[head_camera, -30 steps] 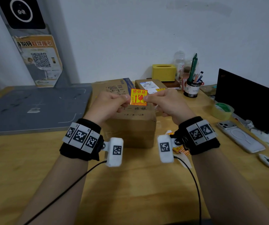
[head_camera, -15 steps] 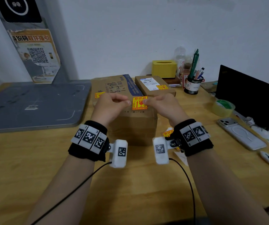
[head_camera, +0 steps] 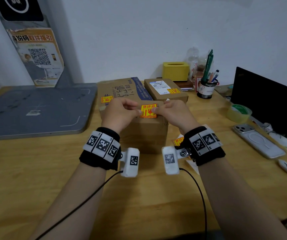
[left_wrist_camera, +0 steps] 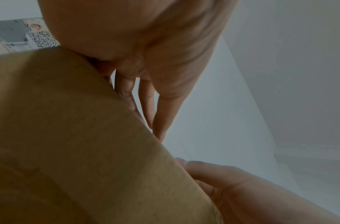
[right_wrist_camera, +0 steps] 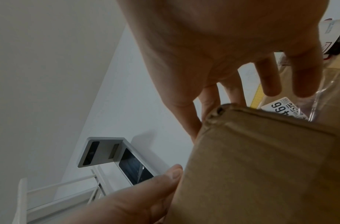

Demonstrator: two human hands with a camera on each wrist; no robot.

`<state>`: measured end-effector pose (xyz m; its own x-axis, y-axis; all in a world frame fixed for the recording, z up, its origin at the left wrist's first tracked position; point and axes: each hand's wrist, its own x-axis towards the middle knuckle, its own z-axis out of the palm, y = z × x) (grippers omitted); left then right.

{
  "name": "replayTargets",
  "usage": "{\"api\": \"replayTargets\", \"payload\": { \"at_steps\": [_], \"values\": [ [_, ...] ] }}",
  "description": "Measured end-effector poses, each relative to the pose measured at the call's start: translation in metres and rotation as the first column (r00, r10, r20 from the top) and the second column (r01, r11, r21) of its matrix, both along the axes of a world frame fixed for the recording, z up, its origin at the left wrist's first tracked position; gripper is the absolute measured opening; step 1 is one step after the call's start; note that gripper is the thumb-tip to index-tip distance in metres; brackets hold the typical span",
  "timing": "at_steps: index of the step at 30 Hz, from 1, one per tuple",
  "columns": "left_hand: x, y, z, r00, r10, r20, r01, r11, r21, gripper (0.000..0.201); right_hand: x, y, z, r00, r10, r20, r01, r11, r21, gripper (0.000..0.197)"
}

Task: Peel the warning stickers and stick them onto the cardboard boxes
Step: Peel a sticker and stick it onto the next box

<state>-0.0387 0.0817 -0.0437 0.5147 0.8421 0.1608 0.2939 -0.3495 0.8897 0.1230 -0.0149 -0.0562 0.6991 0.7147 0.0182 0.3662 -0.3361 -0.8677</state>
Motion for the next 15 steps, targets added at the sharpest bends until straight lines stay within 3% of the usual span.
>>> {"api": "replayTargets", "payload": {
  "at_steps": [15],
  "values": [
    [0.004,-0.002,-0.002,0.999,0.032,-0.034,-0.031,0.999,0.032,0.017,0.011,0.005,-0.007,0.999,0.037,0.035,-0.036,0.999,-0.026,0.029]
  ]
}}
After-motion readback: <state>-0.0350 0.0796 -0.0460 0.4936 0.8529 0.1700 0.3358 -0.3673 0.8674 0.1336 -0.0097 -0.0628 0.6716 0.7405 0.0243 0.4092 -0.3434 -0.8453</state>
